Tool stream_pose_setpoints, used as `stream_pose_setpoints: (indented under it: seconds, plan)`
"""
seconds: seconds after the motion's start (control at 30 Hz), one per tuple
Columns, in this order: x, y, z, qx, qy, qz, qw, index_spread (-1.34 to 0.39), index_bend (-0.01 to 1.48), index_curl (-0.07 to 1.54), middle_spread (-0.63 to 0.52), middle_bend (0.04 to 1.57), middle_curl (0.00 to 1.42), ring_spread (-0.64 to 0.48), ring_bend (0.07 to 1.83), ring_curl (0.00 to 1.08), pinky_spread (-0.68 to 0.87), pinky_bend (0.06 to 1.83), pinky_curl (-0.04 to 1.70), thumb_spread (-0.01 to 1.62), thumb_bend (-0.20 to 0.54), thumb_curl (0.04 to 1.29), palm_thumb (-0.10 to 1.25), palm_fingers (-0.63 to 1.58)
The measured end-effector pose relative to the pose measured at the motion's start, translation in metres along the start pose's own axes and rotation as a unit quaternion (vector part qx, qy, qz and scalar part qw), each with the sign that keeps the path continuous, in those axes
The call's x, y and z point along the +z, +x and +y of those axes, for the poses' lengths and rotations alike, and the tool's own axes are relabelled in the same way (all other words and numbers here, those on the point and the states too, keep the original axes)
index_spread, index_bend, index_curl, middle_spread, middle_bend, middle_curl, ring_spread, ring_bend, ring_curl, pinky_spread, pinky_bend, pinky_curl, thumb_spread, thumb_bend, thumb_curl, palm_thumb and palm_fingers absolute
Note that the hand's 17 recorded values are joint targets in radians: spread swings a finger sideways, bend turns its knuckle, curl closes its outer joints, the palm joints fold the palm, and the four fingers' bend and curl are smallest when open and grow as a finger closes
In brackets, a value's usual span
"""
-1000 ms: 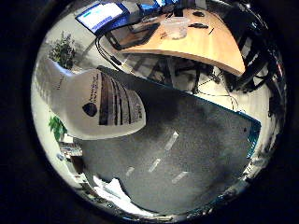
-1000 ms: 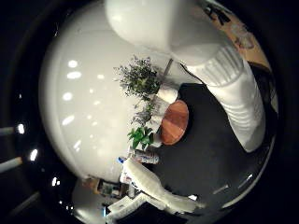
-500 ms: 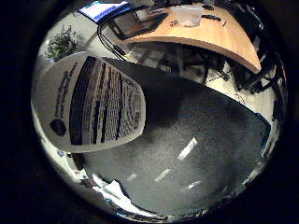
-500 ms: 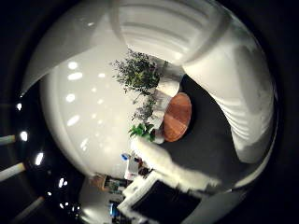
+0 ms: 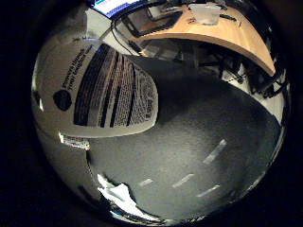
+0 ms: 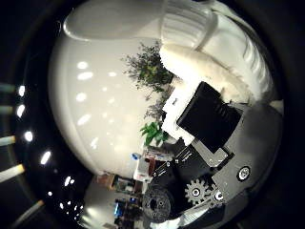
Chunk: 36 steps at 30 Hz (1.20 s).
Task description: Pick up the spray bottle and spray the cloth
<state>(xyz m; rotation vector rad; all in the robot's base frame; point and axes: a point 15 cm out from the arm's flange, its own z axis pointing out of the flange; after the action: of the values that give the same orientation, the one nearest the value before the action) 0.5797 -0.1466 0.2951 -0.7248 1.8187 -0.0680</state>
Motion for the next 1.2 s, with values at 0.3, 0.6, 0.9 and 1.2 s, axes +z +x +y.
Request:
stream_pose_setpoints:
  seconds: [0.3, 0.6, 0.9, 1.2]
  plan:
    - [0.003, -0.016, 0.001, -0.011, -0.013, -0.026, 1.0, -0.27, 1.09, 0.65, -0.19, 1.28, 0.67, -0.21, 1.39, 0.59, -0.32, 1.3, 0.55, 0.99, 0.04, 0.82, 1.09, 1.25]
    - [-0.013, -0.042, 0.0, -0.04, -0.028, -0.038, 0.998, -0.27, 1.12, 0.64, -0.19, 1.29, 0.67, -0.2, 1.41, 0.58, -0.33, 1.3, 0.57, 0.89, -0.009, 0.95, 1.09, 1.25]
    - [-0.067, -0.097, 0.017, -0.103, -0.096, -0.008, 0.99, -0.26, 1.13, 0.64, -0.19, 1.31, 0.66, -0.21, 1.42, 0.58, -0.32, 1.29, 0.59, 0.83, -0.01, 1.02, 1.07, 1.24]
    - [-0.134, -0.177, 0.089, -0.194, -0.187, 0.004, 0.963, -0.26, 1.14, 0.63, -0.19, 1.31, 0.66, -0.21, 1.43, 0.57, -0.32, 1.29, 0.61, 0.82, -0.01, 1.07, 1.06, 1.24]
